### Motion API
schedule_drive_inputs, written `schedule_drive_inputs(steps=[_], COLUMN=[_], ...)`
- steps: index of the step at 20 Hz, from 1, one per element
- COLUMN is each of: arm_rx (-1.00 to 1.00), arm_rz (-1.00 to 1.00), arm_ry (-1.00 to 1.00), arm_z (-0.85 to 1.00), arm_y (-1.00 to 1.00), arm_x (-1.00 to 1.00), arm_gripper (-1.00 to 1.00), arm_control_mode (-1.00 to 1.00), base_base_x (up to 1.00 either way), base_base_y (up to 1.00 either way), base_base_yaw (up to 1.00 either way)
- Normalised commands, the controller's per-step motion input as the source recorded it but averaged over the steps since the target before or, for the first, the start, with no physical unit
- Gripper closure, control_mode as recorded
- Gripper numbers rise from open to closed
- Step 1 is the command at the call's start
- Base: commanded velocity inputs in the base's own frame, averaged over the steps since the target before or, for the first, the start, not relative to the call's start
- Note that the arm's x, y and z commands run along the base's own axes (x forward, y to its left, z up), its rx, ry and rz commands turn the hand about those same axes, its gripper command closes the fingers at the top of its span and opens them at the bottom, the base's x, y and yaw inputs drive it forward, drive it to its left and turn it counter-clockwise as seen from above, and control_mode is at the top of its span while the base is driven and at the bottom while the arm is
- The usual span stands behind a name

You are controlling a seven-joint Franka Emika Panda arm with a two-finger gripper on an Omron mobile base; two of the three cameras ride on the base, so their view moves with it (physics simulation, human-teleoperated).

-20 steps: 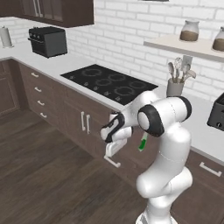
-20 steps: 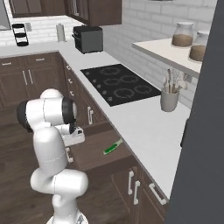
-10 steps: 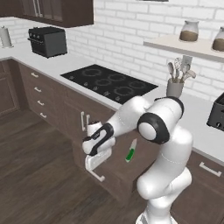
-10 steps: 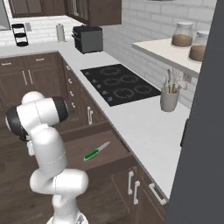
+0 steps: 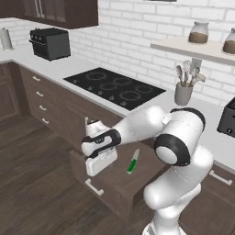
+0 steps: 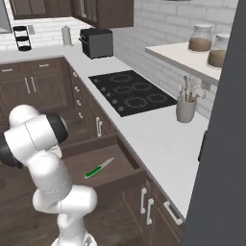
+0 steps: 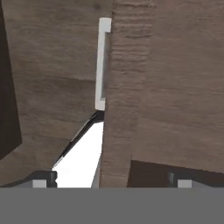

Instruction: Pick up the knife from the drawer and place it on the cutting board. Then place the meat from the plate to the cutting board.

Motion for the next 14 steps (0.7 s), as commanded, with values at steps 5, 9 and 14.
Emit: schedule_drive_inputs(steps=[5,9,14], arm_rx=[0.01,0.0,0.0], arm_rz=[-0.1,-0.28,-0.38], arm_ry=[0.01,0.03,0.01], arm_z=[0.38,-0.04,0.0], arm_y=[-0.64,-0.59,-0.36], arm_x=[0.0,0.15,0.05], arm_gripper=[-1.0,-1.0,-1.0], arm_control_mode=[-1.0,-1.0,-1.0], base_base_x=[0.0,0.0,0.0], base_base_y=[0.0,0.0,0.0], base_base_yaw=[0.0,0.0,0.0])
